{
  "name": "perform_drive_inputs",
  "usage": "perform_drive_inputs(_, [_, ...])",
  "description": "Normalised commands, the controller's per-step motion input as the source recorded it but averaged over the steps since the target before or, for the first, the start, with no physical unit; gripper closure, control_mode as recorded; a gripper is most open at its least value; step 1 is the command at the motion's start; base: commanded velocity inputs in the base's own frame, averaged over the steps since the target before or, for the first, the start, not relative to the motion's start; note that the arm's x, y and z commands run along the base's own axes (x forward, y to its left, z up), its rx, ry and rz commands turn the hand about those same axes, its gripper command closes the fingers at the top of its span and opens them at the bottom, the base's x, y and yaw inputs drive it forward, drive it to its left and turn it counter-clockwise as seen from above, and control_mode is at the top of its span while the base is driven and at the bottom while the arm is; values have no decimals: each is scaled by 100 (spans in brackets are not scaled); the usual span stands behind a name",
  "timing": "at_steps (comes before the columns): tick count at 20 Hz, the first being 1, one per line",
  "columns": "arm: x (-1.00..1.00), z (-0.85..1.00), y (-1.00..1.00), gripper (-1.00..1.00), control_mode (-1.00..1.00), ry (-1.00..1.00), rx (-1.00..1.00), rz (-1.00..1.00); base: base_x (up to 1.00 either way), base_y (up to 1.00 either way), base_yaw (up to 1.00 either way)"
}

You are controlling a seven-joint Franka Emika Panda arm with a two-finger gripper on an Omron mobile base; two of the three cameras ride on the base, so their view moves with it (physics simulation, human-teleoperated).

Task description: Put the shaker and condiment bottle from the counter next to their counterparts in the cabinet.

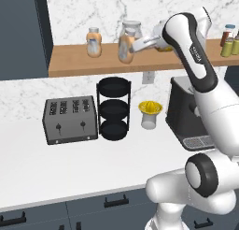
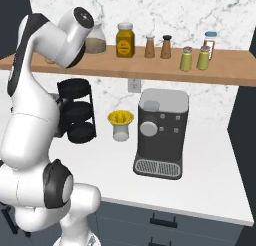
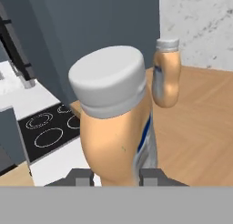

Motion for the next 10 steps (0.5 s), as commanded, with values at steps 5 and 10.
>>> perform_drive_inputs(5, [26, 0, 0, 100, -100, 11, 3, 0, 0, 0, 0])
perform_drive_inputs(10, [25, 0, 3, 100, -100, 7, 0, 0, 0, 0, 0])
